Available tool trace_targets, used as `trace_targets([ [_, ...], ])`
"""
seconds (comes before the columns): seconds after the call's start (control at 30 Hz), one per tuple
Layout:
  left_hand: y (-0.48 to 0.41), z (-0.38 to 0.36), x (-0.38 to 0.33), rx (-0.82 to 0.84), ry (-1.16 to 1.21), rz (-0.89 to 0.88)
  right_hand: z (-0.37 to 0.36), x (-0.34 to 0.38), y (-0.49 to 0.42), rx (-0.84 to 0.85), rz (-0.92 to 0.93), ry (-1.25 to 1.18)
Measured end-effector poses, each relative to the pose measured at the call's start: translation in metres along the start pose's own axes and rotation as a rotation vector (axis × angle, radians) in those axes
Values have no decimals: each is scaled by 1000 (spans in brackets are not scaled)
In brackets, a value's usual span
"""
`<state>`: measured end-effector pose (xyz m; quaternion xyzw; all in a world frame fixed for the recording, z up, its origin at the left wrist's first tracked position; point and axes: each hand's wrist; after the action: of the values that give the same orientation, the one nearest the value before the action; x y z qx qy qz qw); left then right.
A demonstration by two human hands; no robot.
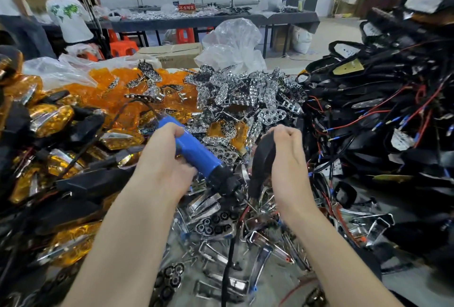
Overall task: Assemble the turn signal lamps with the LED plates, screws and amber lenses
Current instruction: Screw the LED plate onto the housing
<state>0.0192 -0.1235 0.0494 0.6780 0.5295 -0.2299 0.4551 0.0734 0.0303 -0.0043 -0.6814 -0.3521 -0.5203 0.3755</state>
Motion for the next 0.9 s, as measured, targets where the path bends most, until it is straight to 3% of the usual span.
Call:
trace_targets([
  [0.17, 7, -7, 6, -52, -418, -200, 14, 15, -11, -61, 178, -11],
  [0.3, 13, -13, 29, 62, -949, -429, 8, 21, -5, 57, 250, 12],
  [0.47, 10, -11, 40, 181, -1487, -448, 2, 16, -2, 56, 244, 37],
  [0.7, 30, -15, 38, 548, -1457, -595, -4, 17, -4, -128, 408, 129],
  [0.9, 50, -32, 43, 622, -1148, -689, -4, 54, -2, -131, 552, 152],
])
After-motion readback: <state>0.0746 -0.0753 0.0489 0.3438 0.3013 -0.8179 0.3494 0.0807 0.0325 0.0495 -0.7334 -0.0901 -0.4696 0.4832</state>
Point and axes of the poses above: each hand's wrist, its own y-axis away from the middle knuckle, its own z-axis out of the back of the hand, x = y × z, and after that the axes turned 3 degrees about -y, right-handed
